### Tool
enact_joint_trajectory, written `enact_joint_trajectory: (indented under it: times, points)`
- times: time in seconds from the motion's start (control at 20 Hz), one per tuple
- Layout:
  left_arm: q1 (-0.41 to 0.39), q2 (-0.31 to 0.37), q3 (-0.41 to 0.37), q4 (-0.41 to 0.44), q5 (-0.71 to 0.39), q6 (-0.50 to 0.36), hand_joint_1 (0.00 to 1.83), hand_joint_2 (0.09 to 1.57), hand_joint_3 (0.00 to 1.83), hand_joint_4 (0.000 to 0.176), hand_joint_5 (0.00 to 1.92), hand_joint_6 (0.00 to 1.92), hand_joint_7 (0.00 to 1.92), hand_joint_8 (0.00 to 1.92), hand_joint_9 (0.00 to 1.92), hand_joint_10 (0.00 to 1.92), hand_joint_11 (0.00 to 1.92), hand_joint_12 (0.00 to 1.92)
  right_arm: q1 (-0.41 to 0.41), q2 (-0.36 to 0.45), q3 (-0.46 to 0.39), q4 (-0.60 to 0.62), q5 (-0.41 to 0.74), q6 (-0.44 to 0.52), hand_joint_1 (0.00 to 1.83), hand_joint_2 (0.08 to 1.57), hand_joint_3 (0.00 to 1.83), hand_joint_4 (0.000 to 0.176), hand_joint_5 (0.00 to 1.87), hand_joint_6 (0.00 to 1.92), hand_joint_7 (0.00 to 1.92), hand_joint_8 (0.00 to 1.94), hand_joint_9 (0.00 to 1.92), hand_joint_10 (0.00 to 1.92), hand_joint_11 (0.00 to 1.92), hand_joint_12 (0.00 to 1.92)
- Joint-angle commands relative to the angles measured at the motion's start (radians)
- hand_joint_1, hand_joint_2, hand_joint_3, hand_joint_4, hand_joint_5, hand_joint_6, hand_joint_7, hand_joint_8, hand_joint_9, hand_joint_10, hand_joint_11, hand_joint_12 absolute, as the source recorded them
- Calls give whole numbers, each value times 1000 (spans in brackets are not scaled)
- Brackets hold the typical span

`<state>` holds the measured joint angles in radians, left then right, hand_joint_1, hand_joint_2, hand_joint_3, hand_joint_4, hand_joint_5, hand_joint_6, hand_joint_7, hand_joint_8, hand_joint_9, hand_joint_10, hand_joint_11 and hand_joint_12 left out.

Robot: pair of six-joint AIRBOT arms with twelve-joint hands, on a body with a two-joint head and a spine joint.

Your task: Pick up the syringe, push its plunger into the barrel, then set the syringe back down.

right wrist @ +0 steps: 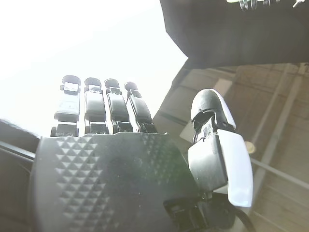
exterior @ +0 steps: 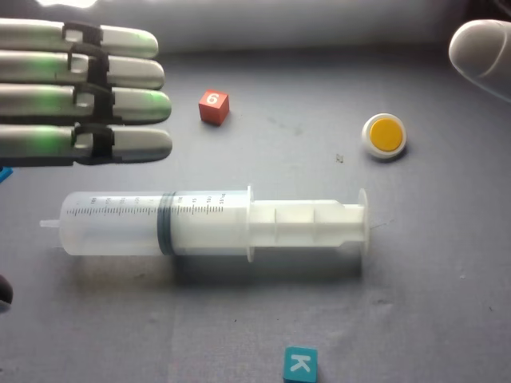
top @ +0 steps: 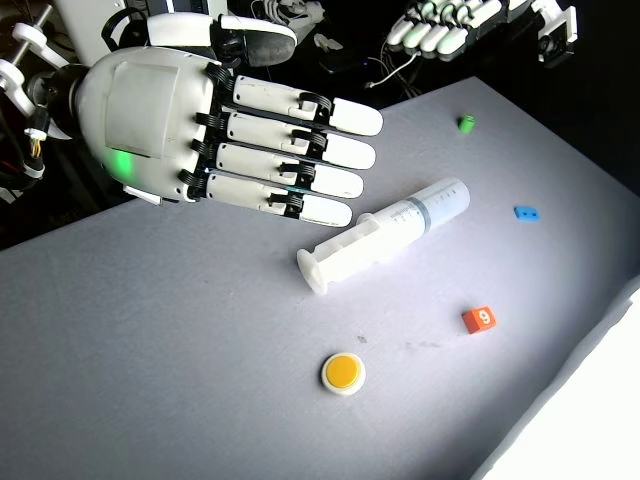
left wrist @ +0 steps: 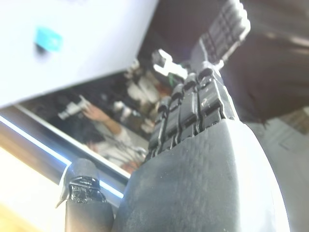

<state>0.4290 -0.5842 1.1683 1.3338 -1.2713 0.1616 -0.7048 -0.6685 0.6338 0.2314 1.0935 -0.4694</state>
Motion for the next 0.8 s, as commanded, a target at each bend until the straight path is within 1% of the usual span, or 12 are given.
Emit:
enact_joint_trajectory:
  times: [0.0,0.05,0.1,0.2,0.25,0.35,0.4,0.45,0.55,0.65,0.7,0.75]
  points:
    - [-5,-8,3,-102,-32,9,0,1113,32,0,0,0,0,0,0,0,0,0,11,4,-4,2,122,7,0,1249,20,0,0,0,0,0,0,0,0,0]
    - [-7,-8,4,-102,-29,15,103,1085,15,0,0,0,0,0,0,0,0,0,9,4,-7,12,134,20,0,1250,19,0,0,0,0,0,0,0,0,0]
    - [-7,-8,-1,-106,-29,15,423,1028,0,0,0,0,0,0,0,0,0,0,0,4,-12,33,146,40,0,1251,17,0,14,6,0,0,0,0,0,0]
    - [-4,-8,-14,-121,-24,15,710,968,0,0,0,0,0,0,0,0,5,2,-19,5,-22,70,152,80,0,1254,16,0,32,12,0,0,0,0,0,0]
    - [-3,-8,-24,-123,-12,17,794,973,0,0,0,0,0,0,0,0,24,12,-30,4,-24,90,152,103,0,1256,16,0,30,10,0,0,0,0,0,0]
    - [1,-5,-24,-80,13,-1,890,995,0,0,0,0,0,0,0,0,51,31,-53,4,-28,103,156,127,0,1258,15,0,18,4,0,0,0,0,0,0]
    - [0,-2,-24,-46,25,-50,917,980,3,0,0,0,0,0,0,0,9,203,-61,2,-29,103,163,133,0,1263,16,0,22,5,0,0,0,0,0,0]
    - [1,1,-28,-15,25,-118,1017,947,0,0,9,3,0,0,3,1,1,306,-72,-2,-29,103,183,142,0,1262,14,0,14,2,0,0,0,0,0,0]
    - [2,6,-41,7,35,-141,1024,950,0,0,0,0,0,0,0,0,0,277,-88,-4,-31,103,204,165,0,1264,14,0,0,0,0,0,0,0,0,0]
    - [4,12,-52,10,91,-164,1050,956,1,0,0,0,0,0,0,0,0,272,-100,-7,-32,103,223,190,0,1264,12,0,0,0,0,0,0,0,0,0]
    - [1,13,-55,10,112,-173,1053,962,3,0,0,0,0,0,10,3,0,334,-103,-7,-34,103,229,192,0,1263,12,0,0,0,0,0,0,0,0,0]
    - [-8,12,-58,3,149,-189,1050,981,9,0,0,0,0,0,1,0,0,299,-107,-8,-36,103,229,192,0,1268,13,0,1,0,0,0,0,0,0,0]
